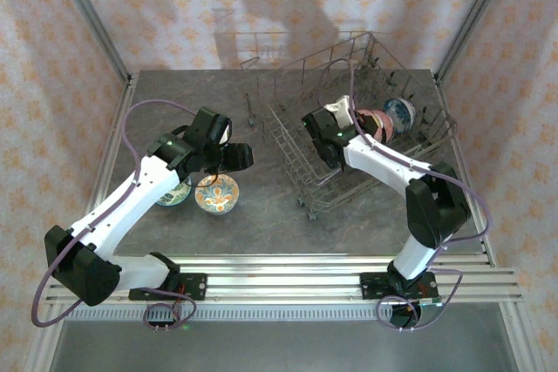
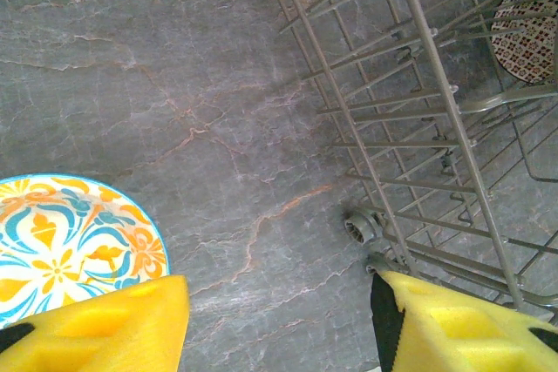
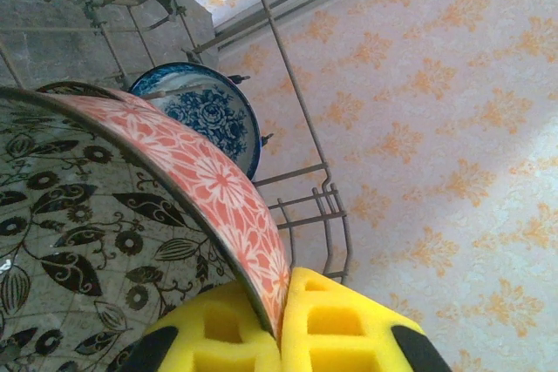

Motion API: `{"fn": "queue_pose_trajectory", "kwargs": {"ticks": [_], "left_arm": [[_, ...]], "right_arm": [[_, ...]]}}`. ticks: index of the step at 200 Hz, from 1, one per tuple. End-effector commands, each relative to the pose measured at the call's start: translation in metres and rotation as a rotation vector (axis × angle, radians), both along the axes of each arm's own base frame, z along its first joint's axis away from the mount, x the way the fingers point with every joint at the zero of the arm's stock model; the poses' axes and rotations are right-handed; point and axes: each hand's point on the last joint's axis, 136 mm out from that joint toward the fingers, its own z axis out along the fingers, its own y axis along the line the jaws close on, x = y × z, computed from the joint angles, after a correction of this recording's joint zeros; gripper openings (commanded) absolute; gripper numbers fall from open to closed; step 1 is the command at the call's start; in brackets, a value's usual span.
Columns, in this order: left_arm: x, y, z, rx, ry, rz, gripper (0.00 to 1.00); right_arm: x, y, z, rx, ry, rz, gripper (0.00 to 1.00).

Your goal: Load the bowls into the dish rack

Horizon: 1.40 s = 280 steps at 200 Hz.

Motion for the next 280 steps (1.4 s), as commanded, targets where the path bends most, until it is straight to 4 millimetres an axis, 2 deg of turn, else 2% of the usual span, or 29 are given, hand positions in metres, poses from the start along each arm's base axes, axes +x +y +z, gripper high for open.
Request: {"fn": "queue_pose_trajectory", "kwargs": {"ticks": [1, 66, 150, 180, 223, 251, 280], "left_arm": [[0.007, 0.001, 0.009, -0.014, -0.039, 0.006, 0.59], [0.006, 0.009, 0.008, -0.021, -0.042, 0.006, 0.59], [0.001, 0.016, 0.002, -0.035, -0.037, 0.013, 0.59], [0.000, 0.015, 0.001, -0.040, -0.035, 0.013, 0.59], [-0.005, 0.020, -0.003, -0.032, -0.027, 0.026, 0.59], [-0.009, 0.023, -0.006, -0.030, -0.019, 0.038, 0.59], [-0.010, 0.024, -0.004, -0.034, -0.019, 0.048, 0.59]], "right_arm": [[0.002, 0.005, 0.020, -0.056, -0.058, -0.033, 0.00], [0.008, 0.017, 0.007, -0.066, -0.019, -0.022, 0.00], [0.005, 0.021, 0.001, -0.078, 0.002, -0.027, 0.15], [0.004, 0.023, -0.009, -0.031, 0.039, -0.013, 0.21], [0.008, 0.028, -0.022, -0.010, 0.071, -0.005, 0.25], [0.012, 0.031, -0.029, -0.003, 0.077, -0.006, 0.25], [0.013, 0.029, -0.024, -0.014, 0.051, -0.027, 0.20]]}}
